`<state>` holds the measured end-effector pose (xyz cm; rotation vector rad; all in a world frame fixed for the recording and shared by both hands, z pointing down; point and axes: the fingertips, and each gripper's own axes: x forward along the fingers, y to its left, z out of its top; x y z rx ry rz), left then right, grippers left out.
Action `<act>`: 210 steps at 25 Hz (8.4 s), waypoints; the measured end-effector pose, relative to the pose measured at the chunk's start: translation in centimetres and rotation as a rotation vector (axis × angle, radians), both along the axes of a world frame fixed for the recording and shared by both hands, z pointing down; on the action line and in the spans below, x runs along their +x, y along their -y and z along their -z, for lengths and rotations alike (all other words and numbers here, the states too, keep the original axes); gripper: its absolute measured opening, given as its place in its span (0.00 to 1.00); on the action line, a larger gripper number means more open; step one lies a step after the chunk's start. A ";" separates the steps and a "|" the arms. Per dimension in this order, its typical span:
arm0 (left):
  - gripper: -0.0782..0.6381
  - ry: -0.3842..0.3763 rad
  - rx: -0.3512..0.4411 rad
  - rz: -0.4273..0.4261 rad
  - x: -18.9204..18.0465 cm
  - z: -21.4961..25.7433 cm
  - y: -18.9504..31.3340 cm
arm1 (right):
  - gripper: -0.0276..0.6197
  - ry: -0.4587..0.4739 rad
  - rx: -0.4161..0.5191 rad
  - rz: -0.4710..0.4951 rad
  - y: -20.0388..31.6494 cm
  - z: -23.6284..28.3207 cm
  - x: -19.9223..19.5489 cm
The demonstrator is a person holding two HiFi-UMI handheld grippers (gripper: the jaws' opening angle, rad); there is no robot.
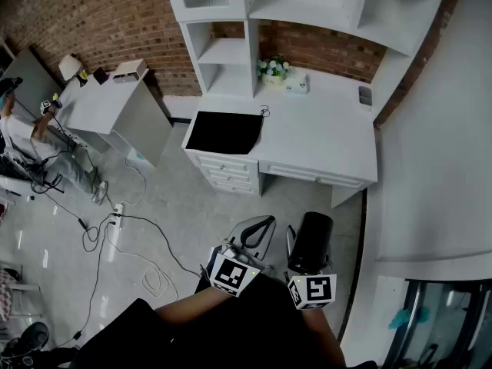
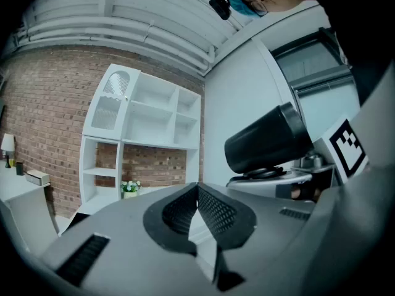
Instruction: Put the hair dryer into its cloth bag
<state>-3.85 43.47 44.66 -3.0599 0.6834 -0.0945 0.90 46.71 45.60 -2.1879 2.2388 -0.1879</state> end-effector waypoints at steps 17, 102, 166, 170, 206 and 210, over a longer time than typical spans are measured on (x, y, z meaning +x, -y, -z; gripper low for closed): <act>0.13 0.016 -0.115 -0.016 3.0 -4.5 6.7 | 0.30 0.034 -0.127 -0.049 3.7 -3.3 4.9; 0.16 0.515 -0.506 0.068 8.6 -29.1 47.8 | 0.30 -0.520 -0.904 0.489 48.7 -34.2 11.8; 0.16 0.394 -0.494 0.032 6.9 -27.2 44.4 | 0.47 -0.830 -1.092 0.629 47.0 -37.7 9.1; 0.16 0.399 -0.504 0.031 6.4 -27.7 44.0 | 0.48 -0.793 -1.079 0.626 46.3 -37.4 9.1; 0.16 0.364 -0.574 0.183 7.3 -28.6 44.2 | 0.46 -0.478 -0.991 0.853 43.6 -36.2 11.0; 0.16 0.378 -0.557 0.174 7.1 -28.4 44.4 | 0.45 -0.446 -0.970 0.834 44.3 -35.4 11.1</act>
